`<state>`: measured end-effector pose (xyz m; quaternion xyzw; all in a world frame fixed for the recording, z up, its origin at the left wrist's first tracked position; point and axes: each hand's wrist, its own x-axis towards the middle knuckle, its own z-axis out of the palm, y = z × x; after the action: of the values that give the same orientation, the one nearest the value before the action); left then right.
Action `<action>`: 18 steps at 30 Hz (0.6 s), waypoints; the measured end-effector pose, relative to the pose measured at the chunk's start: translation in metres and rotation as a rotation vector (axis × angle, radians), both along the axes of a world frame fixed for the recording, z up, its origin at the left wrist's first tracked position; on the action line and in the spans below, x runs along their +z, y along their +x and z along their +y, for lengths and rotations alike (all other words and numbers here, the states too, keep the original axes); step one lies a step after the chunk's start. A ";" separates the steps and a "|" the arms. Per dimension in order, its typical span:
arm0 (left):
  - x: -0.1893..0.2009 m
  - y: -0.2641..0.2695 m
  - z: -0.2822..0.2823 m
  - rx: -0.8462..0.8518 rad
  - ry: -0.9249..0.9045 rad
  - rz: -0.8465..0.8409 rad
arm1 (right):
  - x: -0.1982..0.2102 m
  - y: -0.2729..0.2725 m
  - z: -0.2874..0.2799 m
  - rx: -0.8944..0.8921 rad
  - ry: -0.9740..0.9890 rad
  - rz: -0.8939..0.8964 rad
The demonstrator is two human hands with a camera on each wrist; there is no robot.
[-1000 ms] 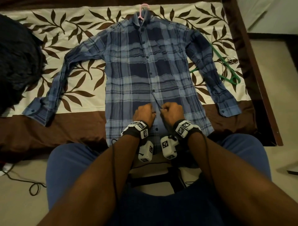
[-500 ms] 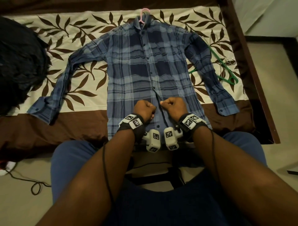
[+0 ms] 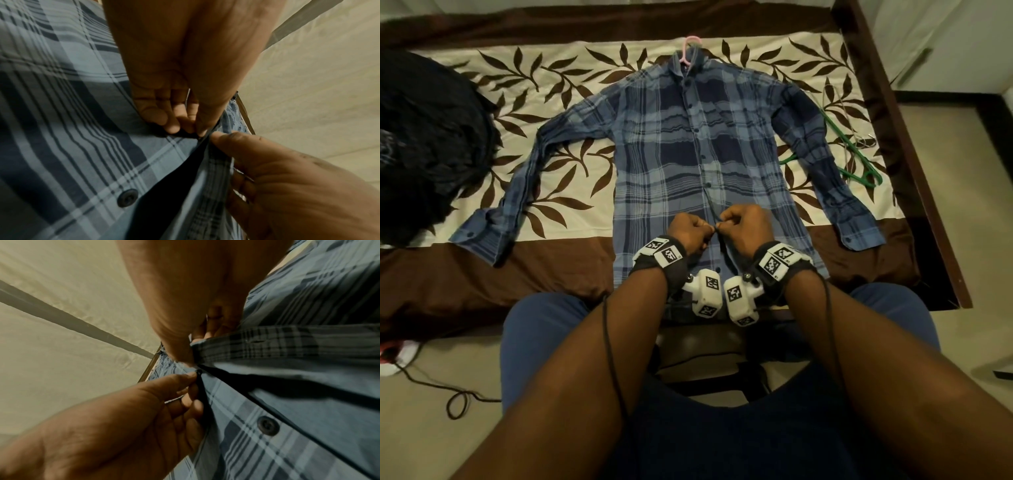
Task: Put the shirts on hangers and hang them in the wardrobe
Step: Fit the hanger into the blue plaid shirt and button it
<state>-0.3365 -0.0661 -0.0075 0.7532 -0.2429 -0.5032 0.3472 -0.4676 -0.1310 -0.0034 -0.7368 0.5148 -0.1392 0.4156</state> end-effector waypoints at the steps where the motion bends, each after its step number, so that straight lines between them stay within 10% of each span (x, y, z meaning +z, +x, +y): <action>1: 0.000 0.000 0.000 0.006 -0.001 0.015 | -0.002 0.001 0.000 0.008 0.002 0.004; 18: 0.002 0.009 0.002 0.044 0.009 0.252 | -0.011 -0.002 -0.005 0.040 0.228 -0.152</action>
<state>-0.3277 -0.0637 -0.0057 0.6908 -0.1785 -0.5872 0.3823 -0.4696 -0.1358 -0.0146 -0.6822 0.4796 -0.1267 0.5371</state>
